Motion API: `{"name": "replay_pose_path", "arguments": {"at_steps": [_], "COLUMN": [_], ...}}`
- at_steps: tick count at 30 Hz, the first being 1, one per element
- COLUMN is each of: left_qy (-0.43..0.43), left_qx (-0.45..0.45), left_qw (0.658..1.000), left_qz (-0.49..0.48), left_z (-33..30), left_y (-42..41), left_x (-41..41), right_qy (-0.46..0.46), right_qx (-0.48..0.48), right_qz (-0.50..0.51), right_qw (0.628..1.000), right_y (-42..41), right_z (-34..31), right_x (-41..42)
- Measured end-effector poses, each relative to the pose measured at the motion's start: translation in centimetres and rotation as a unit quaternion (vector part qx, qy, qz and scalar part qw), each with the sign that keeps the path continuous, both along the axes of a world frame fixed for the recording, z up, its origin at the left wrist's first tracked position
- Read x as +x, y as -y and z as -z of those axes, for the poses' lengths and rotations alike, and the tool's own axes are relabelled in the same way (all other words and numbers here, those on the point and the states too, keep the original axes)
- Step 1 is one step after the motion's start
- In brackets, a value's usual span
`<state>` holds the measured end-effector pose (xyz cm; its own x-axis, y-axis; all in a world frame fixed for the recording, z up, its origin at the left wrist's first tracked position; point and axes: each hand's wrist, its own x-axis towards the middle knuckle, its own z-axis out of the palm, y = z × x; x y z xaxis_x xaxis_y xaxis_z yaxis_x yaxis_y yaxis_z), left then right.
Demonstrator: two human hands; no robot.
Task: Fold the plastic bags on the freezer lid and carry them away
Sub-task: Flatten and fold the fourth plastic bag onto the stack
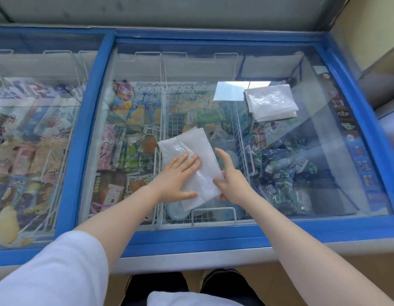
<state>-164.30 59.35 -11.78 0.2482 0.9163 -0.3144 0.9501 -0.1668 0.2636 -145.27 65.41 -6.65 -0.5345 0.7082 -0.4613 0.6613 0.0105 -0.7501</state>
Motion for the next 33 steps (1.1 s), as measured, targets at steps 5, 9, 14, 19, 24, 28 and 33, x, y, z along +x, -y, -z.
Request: {"name": "replay_pose_path", "arguments": {"at_steps": [5,9,14,19,24,28,33], "left_qy": [0.047,0.064,0.173,0.342,0.400,0.355,0.288], "left_qx": [-0.030,-0.063,-0.001,-0.059,-0.085,-0.035,0.055], "left_qw": [0.998,0.995,0.984,0.906,0.845,0.863,0.856], "left_qz": [0.002,0.045,-0.039,-0.241,-0.345,-0.358,-0.425], "left_z": [-0.6,-1.1,-0.3,-2.3,-2.6,-3.1,-3.2], "left_y": [0.8,2.9,4.2,4.5,4.1,3.0,1.8], "left_x": [-0.8,-2.1,-2.4,-1.3,-1.8,-1.4,-0.2], "right_qy": [-0.037,-0.088,-0.106,-0.083,-0.074,0.029,0.125], "right_qx": [-0.188,-0.303,-0.118,0.147,0.121,0.163,0.176], "right_qz": [0.039,-0.010,0.048,-0.006,-0.032,-0.034,-0.018], "right_qw": [0.981,0.949,0.986,0.986,0.989,0.986,0.976], "right_y": [-0.6,-0.4,0.6,-0.4,-2.3,-3.1,-3.6], "right_z": [-1.4,-1.7,-1.7,-1.1,-0.6,0.9,2.6], "right_x": [0.7,1.8,1.0,-0.3,-2.5,-3.5,-3.9]}}
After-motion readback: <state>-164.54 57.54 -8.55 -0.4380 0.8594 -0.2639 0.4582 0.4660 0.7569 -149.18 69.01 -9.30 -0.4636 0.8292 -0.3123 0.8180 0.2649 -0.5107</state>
